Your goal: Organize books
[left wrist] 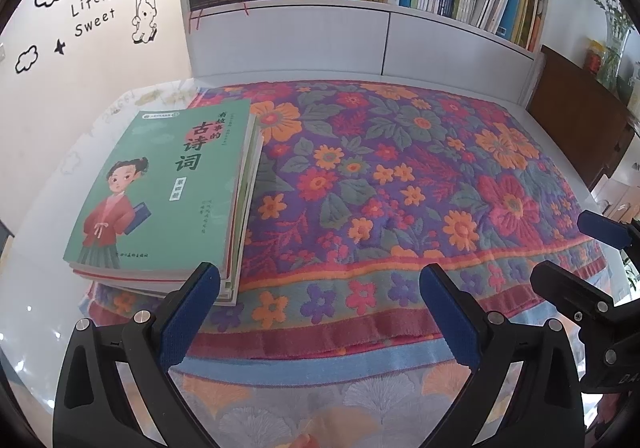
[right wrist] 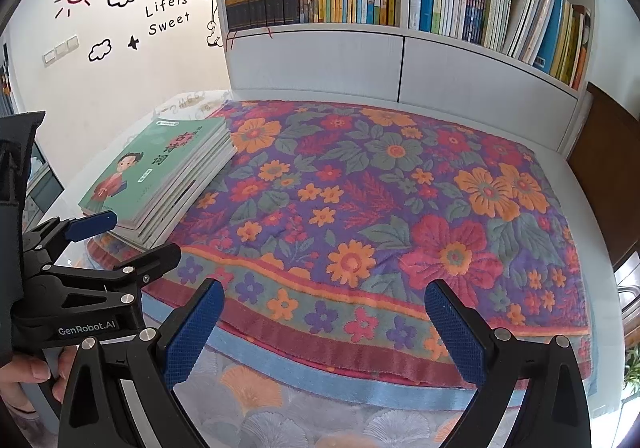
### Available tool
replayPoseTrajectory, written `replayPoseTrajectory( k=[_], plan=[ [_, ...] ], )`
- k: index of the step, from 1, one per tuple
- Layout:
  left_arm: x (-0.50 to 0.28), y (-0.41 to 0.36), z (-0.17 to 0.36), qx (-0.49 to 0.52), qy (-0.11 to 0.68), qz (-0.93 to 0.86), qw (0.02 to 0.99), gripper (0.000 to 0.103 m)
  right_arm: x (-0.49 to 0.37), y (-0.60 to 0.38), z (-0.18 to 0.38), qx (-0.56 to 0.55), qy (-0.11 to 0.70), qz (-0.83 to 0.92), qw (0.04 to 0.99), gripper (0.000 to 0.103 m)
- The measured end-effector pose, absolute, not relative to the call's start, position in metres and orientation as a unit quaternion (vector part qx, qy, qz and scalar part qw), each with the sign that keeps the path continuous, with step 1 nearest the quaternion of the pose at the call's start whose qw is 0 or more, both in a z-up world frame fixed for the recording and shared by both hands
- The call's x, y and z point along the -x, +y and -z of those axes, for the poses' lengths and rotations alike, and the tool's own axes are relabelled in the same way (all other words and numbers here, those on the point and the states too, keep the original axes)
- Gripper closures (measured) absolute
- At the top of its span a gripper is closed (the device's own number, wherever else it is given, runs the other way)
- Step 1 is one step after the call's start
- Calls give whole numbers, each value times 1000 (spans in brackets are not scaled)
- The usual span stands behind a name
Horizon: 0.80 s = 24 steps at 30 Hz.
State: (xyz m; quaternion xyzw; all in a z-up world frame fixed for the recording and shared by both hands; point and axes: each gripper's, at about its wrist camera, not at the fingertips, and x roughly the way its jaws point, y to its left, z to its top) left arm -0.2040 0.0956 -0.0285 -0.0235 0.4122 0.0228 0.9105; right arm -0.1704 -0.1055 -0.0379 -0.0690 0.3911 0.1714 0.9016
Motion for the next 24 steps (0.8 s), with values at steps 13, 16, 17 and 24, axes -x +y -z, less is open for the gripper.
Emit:
replayPoseTrajectory(
  k=[13, 16, 17, 24],
  plan=[
    [202, 98, 28, 19, 406, -27, 913, 1, 170, -98, 41, 73, 393, -172, 900, 3],
    [202, 98, 29, 20, 406, -24, 913, 1, 170, -98, 41, 74, 394, -172, 900, 3],
    [202, 98, 28, 20, 405, -24, 914, 1, 171, -98, 41, 74, 393, -172, 900, 3],
    [202, 96, 29, 8, 405, -34, 914, 1, 171, -97, 41, 72, 394, -172, 900, 3]
  ],
)
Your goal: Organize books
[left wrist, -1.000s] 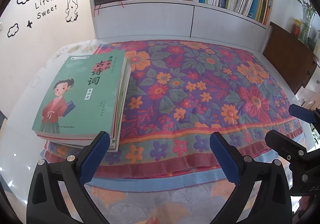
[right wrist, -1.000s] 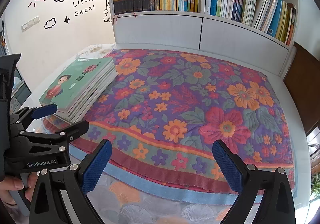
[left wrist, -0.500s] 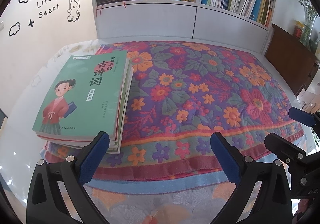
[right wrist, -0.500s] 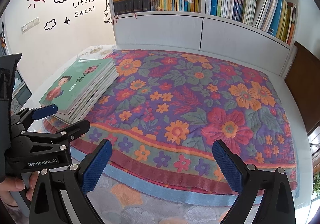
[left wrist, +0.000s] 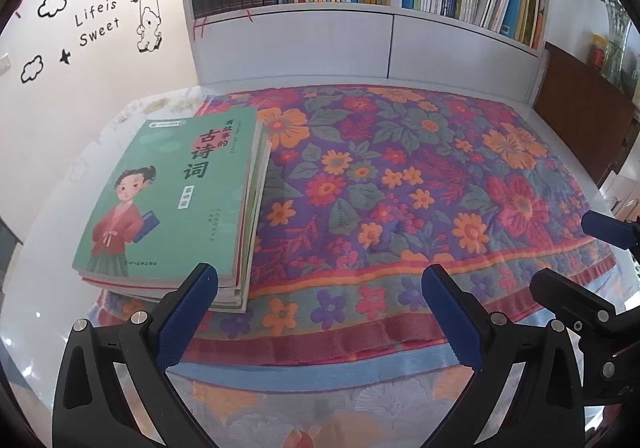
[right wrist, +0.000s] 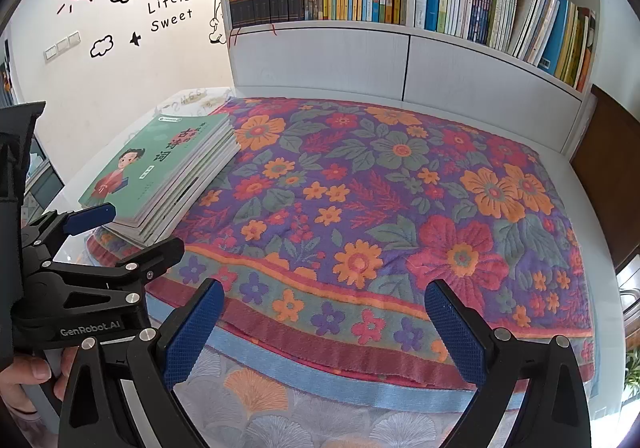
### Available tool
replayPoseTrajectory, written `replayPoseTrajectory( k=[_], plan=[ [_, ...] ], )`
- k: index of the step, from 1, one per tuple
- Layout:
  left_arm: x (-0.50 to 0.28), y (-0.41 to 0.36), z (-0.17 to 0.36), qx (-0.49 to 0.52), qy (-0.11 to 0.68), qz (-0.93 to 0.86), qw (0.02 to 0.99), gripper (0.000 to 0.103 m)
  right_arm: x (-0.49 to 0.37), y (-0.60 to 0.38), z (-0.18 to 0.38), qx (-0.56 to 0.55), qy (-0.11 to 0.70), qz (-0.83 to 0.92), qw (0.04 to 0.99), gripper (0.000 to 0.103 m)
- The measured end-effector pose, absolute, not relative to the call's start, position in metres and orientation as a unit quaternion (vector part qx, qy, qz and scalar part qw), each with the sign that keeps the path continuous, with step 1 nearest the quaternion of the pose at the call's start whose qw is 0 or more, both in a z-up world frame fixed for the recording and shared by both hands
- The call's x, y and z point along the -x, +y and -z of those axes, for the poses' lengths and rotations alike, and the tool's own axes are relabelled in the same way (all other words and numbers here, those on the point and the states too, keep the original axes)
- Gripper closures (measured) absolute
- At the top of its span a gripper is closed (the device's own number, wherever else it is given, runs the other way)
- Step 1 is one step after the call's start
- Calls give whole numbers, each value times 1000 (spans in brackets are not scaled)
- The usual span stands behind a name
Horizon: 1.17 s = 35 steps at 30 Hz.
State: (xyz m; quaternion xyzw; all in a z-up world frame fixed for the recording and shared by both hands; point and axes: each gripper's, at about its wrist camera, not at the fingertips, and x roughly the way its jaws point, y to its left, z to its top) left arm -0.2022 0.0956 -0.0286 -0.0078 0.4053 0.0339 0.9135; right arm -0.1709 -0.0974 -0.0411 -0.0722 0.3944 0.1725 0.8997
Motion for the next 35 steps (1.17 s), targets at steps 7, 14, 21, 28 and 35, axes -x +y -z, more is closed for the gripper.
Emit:
replayPoseTrajectory(
  k=[7, 14, 21, 28, 35],
  plan=[
    [202, 96, 28, 11, 405, -34, 914, 1, 174, -94, 42, 72, 397, -172, 899, 3],
    [200, 91, 29, 1, 405, -35, 914, 1, 174, -95, 42, 71, 397, -170, 899, 3],
    [196, 79, 32, -4, 409, -27, 912, 1, 178, -103, 42, 66, 398, -164, 900, 3],
    [195, 65, 36, -18, 414, -21, 910, 1, 175, -118, 45, 50, 402, -151, 901, 3],
    [192, 57, 38, -21, 419, -19, 908, 1, 174, -125, 46, 45, 403, -151, 902, 3]
  ],
)
